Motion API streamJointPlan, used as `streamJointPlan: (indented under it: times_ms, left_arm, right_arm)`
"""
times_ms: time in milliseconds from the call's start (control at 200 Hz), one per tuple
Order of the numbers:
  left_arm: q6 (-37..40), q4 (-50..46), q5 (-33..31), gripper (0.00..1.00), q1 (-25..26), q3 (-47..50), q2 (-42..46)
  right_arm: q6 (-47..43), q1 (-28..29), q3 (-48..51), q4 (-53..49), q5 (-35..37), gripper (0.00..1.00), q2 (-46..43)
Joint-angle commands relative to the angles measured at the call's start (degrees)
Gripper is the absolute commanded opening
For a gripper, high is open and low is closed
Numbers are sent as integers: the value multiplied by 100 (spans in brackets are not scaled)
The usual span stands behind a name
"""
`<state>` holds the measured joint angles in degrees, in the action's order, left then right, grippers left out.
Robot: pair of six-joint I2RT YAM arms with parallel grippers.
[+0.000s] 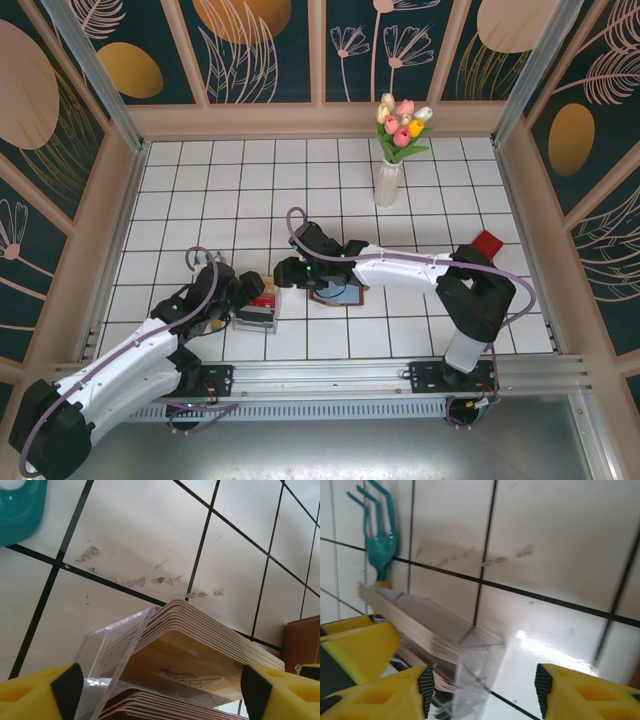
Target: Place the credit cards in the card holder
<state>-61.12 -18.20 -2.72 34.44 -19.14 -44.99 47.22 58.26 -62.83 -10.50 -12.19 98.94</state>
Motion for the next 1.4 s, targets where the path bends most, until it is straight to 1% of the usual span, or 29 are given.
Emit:
streamJointPlan:
  times_ms: [0,155,285,440,575,951,1096,1211,1311,1396]
  left_arm:
    - [-86,261,236,80,-12,117,43]
    - [-118,488,288,71,-9,152,-42]
    - [-111,685,338,63,-15,167,-170]
    - [-103,1159,331,59,-11,100,-448]
    - [38,1677,204,56,-9,-116,-940]
    - [877,2446,-88,55,-18,-1332,-2672]
    - [1098,2799,46,56,-39,-1757,-3370]
    - [1288,2963,233,56,-83,-2225,-3985]
    - [1523,2927,308,57,-124,-2732,-4430]
    - [1724,2918,538,58,-161,-3182,-4814]
  right_arm:
    - [126,-5,-11,525,-603,50,277]
    - [108,-47,-361,347,-696,43,656]
    - [141,-117,-457,503,-818,42,746]
    - [195,-339,-565,640,-924,42,800]
    - [141,-662,-698,630,-985,42,925]
    - [-216,-1343,-879,596,-921,42,1081]
    - [-350,-1646,-925,589,-873,42,1107]
    - [-356,-1906,-911,724,-1056,42,1131]
    - [-397,-2072,-974,690,-1070,43,1117]
    - [-417,-2178,-1052,537,-966,43,1115]
